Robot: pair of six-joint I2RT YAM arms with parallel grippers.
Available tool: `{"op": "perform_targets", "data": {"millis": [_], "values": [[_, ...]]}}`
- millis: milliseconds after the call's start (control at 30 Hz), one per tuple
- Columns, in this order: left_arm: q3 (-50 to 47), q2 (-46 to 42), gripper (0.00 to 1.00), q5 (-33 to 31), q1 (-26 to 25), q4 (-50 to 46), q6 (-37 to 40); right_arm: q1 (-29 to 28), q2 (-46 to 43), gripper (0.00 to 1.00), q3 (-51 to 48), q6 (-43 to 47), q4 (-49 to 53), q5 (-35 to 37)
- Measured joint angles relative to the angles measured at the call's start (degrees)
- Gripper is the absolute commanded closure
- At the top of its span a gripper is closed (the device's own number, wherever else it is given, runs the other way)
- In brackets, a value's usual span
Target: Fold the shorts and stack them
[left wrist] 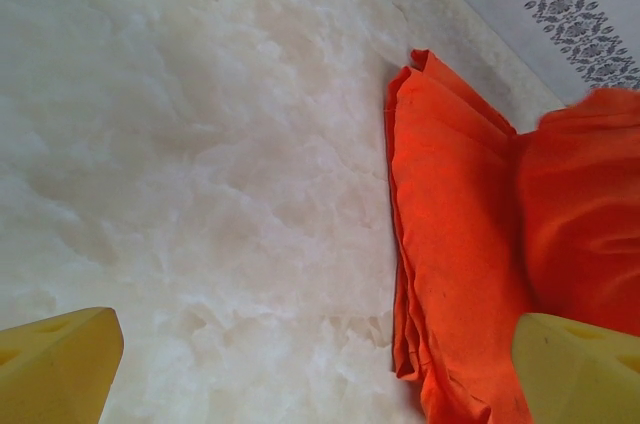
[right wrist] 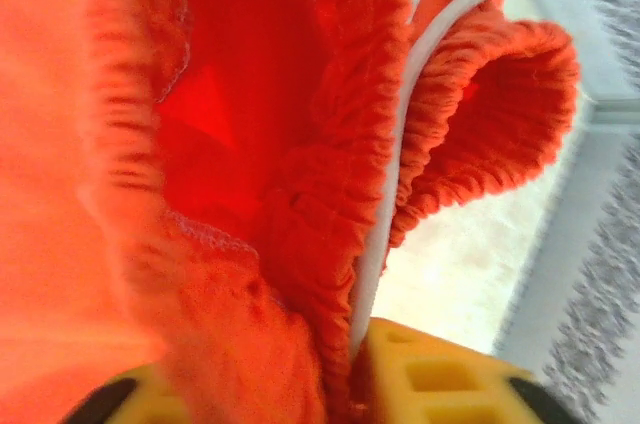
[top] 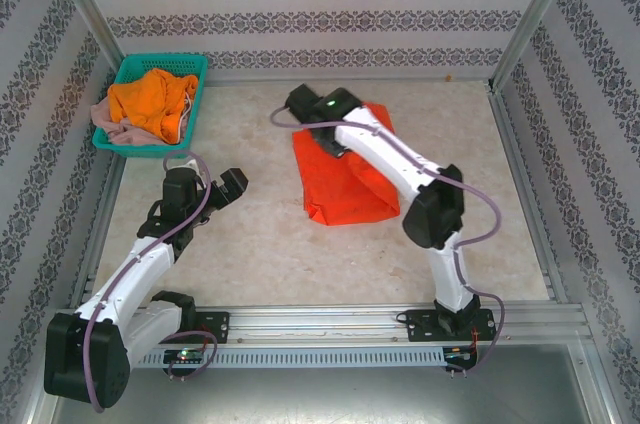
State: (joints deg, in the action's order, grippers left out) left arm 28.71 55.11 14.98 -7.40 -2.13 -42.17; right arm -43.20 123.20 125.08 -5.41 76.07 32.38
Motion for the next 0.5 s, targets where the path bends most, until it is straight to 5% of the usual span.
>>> {"op": "perform_targets", "data": {"millis": [167, 333, 500], "values": [[0.0, -0.1, 0.0, 0.0, 0.0, 0.0, -0.6, -2.7, 1.5, 0.23, -2.7, -4.7, -5.8, -22.1], [0.0, -1.6, 0.0, 1.4, 0.0, 1.0, -1.8, 4.5, -13.4, 0.15, -23.8, -14.0, -22.3, -43.8], [0.8, 0.7, 0.0, 4.4, 0.0, 4.1, -4.3, 11.5, -23.1, 0.14, -35.0, -21.8, -34.8, -53.4]]}}
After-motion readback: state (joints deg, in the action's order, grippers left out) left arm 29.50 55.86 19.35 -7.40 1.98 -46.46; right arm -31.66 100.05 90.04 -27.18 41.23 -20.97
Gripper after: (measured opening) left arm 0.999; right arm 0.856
